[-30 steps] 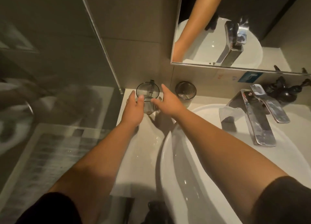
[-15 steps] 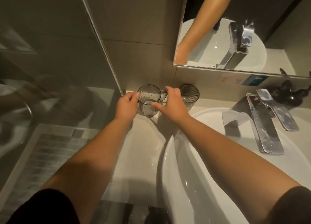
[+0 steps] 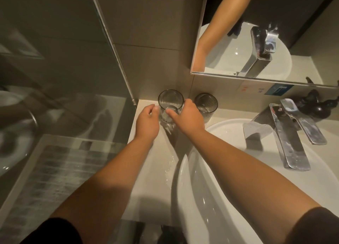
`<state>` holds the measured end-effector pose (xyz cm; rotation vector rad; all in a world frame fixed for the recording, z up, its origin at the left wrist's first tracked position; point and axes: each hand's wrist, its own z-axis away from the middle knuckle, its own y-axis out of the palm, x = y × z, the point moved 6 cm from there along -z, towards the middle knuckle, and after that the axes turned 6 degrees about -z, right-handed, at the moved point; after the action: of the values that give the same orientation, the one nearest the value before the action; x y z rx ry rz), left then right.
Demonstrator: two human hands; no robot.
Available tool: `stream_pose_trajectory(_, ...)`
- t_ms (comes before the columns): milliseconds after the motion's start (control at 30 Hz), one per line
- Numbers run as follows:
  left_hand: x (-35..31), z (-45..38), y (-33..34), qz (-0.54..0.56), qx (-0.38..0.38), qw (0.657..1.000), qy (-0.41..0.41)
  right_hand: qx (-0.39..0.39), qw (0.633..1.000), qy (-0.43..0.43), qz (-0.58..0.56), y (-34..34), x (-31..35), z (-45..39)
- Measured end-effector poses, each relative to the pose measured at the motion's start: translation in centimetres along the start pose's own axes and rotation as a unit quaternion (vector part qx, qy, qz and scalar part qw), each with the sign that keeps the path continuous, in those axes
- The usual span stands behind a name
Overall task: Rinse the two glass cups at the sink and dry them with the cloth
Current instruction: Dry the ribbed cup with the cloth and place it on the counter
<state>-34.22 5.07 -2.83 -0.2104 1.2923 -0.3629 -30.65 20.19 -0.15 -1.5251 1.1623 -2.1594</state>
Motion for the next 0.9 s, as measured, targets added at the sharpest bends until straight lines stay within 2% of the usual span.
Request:
stream_pose_trajectory(300, 0.2, -0.7, 0.4, -0.008, 0.010, 1.000, -0.010, 0.016, 0.987, 0.069, -0.145, 1.7, -1.7, 0.4)
stream_pose_trajectory(500, -1.0, -1.0, 0.7, -0.029, 0.035, 0.999, 0.028, 0.028, 0.989, 0.054, -0.134, 1.0, -1.5, -0.1)
stream_pose_trajectory(900, -1.3, -2.0, 1.1, -0.079, 0.058, 0.994, 0.047, 0.013, 0.988, 0.043, -0.151, 0.4, -1.4, 0.3)
